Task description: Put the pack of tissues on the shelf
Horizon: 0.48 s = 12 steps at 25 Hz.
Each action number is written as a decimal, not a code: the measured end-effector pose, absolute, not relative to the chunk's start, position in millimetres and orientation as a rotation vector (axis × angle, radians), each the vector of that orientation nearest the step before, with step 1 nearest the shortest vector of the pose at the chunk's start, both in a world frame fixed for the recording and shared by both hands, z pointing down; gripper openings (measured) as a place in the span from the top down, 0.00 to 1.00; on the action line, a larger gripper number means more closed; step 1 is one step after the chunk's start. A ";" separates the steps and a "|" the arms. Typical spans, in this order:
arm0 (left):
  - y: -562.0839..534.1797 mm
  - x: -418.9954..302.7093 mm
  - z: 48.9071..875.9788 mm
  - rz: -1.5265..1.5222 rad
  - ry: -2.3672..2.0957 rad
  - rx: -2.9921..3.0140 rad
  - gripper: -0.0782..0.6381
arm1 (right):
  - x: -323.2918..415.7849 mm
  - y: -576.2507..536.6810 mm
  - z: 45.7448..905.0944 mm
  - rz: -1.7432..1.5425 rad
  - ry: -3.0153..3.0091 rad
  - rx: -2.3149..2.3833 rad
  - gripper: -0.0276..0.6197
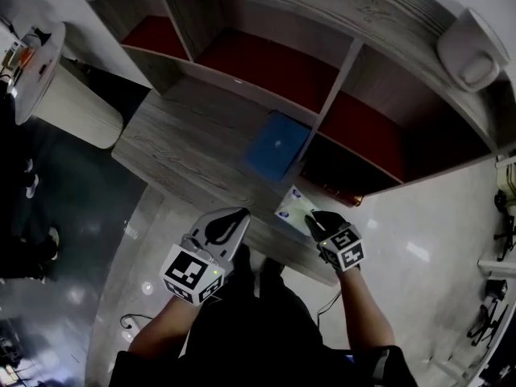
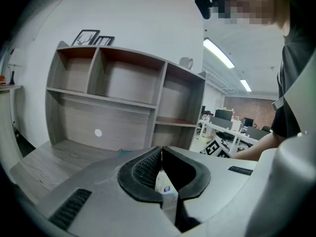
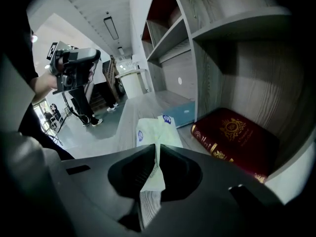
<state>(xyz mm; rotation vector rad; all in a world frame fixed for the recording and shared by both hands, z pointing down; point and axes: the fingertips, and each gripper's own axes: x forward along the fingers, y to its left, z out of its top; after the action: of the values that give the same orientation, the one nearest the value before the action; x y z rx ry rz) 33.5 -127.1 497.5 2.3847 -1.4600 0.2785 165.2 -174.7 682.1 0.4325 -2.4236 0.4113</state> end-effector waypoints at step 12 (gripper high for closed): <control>-119.9 44.0 459.3 0.267 -1.562 2.409 0.86 | 180.0 -169.0 594.2 0.335 -2.554 0.432 0.90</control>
<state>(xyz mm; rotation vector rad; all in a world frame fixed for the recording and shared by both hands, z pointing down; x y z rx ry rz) 44.0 -119.9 459.3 2.4089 -1.5617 0.2670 180.0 -169.0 594.2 0.4318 -2.5540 0.3347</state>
